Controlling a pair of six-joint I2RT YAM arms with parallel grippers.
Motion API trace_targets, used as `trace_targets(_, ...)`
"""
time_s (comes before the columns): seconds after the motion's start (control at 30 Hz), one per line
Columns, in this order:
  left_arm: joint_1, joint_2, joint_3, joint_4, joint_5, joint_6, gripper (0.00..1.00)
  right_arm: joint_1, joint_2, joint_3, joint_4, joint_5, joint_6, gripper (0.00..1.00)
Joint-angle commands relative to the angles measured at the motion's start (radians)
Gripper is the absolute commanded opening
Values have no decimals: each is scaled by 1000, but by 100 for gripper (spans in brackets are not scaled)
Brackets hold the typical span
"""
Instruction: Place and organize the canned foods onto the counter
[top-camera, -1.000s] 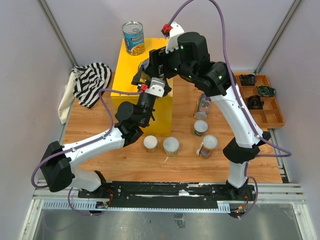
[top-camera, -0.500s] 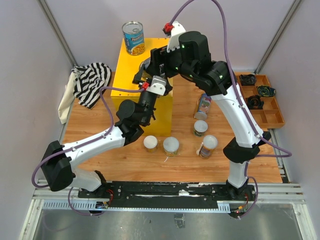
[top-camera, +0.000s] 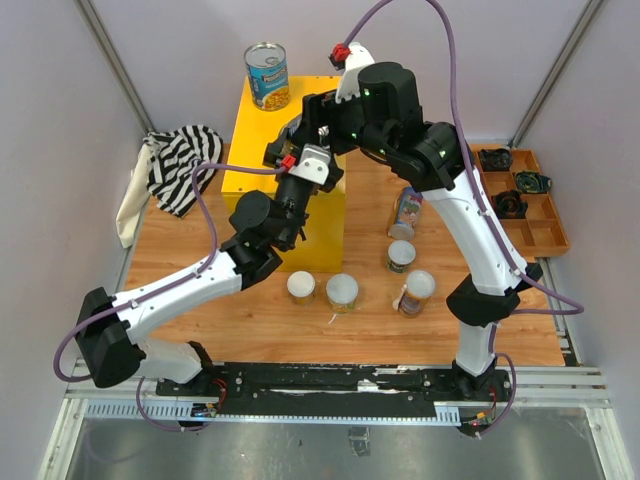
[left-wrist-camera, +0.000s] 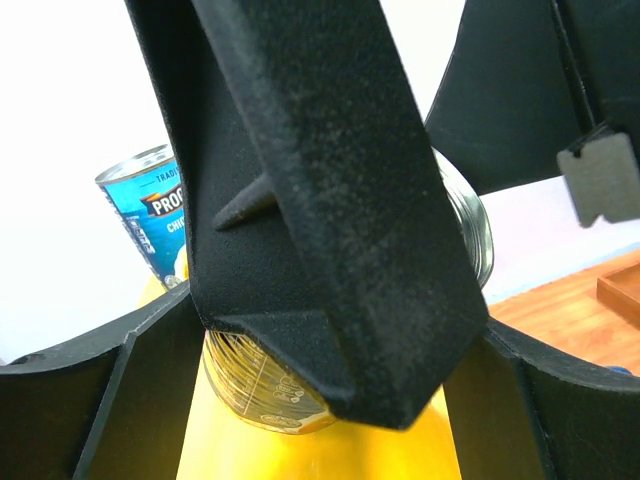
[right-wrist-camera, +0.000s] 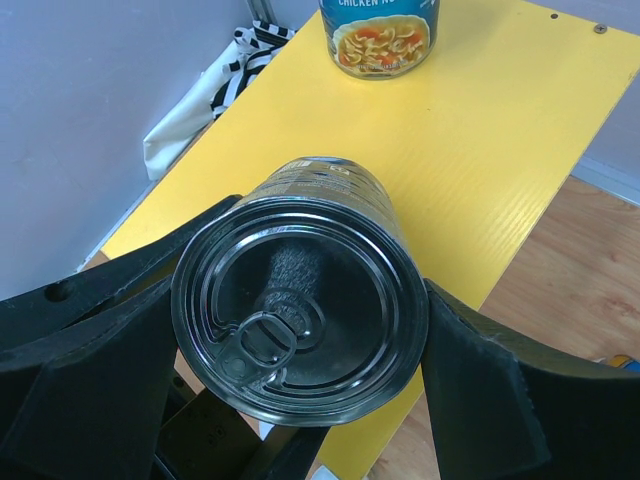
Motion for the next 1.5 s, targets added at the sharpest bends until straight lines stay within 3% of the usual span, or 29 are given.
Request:
trace_targets(0.0,3,-40,72,33,35,-101,50,23,-65,27,60,-141,41,77)
trace_targets(1.47,8,-110,6,-107,86,-264,48,-8,-148,-65,180,-161,87,99)
